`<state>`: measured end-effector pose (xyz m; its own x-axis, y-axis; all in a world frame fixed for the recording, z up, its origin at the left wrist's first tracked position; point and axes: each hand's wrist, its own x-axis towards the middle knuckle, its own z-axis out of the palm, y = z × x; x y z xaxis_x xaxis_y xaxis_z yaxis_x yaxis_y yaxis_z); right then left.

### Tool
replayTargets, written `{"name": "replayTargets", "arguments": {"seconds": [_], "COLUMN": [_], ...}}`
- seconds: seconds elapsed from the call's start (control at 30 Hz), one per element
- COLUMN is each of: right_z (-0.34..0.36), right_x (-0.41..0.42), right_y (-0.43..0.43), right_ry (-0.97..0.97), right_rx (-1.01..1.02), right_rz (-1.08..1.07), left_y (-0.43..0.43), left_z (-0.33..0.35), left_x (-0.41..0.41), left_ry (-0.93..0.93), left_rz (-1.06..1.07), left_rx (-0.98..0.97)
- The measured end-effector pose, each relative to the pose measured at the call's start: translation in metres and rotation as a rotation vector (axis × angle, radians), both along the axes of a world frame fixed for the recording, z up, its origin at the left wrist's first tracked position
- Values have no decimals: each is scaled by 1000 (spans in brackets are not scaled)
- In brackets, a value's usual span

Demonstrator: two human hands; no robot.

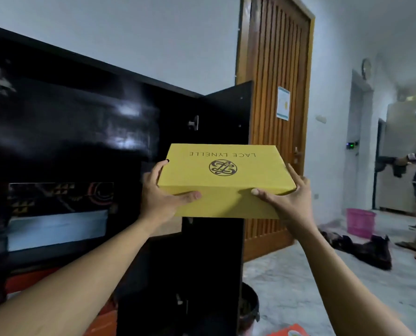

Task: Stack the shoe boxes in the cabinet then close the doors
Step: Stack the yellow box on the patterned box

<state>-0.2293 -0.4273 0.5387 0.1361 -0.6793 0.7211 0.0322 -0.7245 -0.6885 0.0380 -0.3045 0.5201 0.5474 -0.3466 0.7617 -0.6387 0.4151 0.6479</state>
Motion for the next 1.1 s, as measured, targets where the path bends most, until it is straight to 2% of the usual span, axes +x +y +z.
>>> {"name": "replayTargets", "arguments": {"seconds": [0.13, 0.47, 0.63, 0.77, 0.97, 1.1], "right_z": [11, 11, 16, 13, -2, -19], "right_x": [64, 286, 398, 473, 533, 561], "right_y": [12, 11, 6, -4, -18, -18], "right_ry": [29, 62, 20, 29, 14, 77], "right_rx": [-33, 89, 143, 165, 145, 74], "right_rz": [189, 549, 567, 564, 556, 556], "left_y": [46, 113, 121, 111, 86, 75], "left_z": [1, 13, 37, 37, 27, 20], "left_x": [48, 186, 266, 318, 370, 385], "left_ry": [49, 61, 173, 175, 105, -62], "left_rz": [121, 513, 568, 653, 861, 1032], "left_rx": [-21, -53, -59, -36, 6, 5]}}
